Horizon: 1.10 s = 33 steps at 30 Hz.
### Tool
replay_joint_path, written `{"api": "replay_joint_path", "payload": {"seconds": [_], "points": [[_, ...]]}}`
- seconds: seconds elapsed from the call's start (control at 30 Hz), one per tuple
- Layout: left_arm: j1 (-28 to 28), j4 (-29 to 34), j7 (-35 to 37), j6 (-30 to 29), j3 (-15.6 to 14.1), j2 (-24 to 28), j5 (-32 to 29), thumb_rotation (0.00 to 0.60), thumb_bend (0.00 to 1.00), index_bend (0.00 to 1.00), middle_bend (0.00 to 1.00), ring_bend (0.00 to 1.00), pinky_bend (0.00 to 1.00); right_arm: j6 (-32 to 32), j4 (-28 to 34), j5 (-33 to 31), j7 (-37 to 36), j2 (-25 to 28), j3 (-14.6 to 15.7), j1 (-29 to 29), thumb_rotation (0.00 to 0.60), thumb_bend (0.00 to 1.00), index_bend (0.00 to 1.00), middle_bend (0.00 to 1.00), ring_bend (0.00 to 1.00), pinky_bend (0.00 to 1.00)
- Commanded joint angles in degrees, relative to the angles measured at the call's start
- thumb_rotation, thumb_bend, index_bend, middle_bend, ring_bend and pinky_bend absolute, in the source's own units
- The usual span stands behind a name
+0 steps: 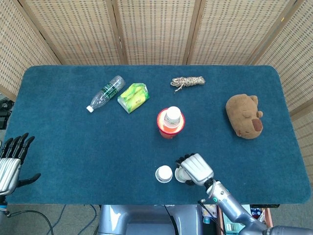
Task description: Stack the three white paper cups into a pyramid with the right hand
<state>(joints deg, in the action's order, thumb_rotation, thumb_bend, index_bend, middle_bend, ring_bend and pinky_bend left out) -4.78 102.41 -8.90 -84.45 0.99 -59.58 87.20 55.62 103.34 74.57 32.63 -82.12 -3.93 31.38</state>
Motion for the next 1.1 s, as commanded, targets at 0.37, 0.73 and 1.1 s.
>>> {"api": "replay_joint_path", "payload": {"seconds": [0.37, 0.73, 1.1], "points": [[-0.23, -0.07, 0.86, 0.34, 0.15, 0.43, -0.30, 0.600, 0.12, 0.00, 0.00, 0.00, 0.00, 0.57, 0.53, -5.00, 4.13, -2.37, -0.63, 1.81, 0.600, 0.27, 0.46, 0.53, 0.45, 0.56], [-0.10, -0.01, 0.02, 0.02, 0.04, 0.18, -0.20, 0.600, 0.12, 0.00, 0.00, 0.00, 0.00, -0.66, 2.50, -8.27, 5.30, -1.56, 0.22, 3.17, 0.600, 0.00, 0.16, 0.03, 0.06, 0.42], [-0.14, -0.05, -0.16, 0.18, 0.10, 0.12, -0.62, 0.600, 0.12, 0.00, 0.00, 0.00, 0.00, 1.71, 8.57, -6.26, 4.54, 3.20, 0.17, 3.33, 0.600, 0.00, 0.10, 0.00, 0.01, 0.25]]}}
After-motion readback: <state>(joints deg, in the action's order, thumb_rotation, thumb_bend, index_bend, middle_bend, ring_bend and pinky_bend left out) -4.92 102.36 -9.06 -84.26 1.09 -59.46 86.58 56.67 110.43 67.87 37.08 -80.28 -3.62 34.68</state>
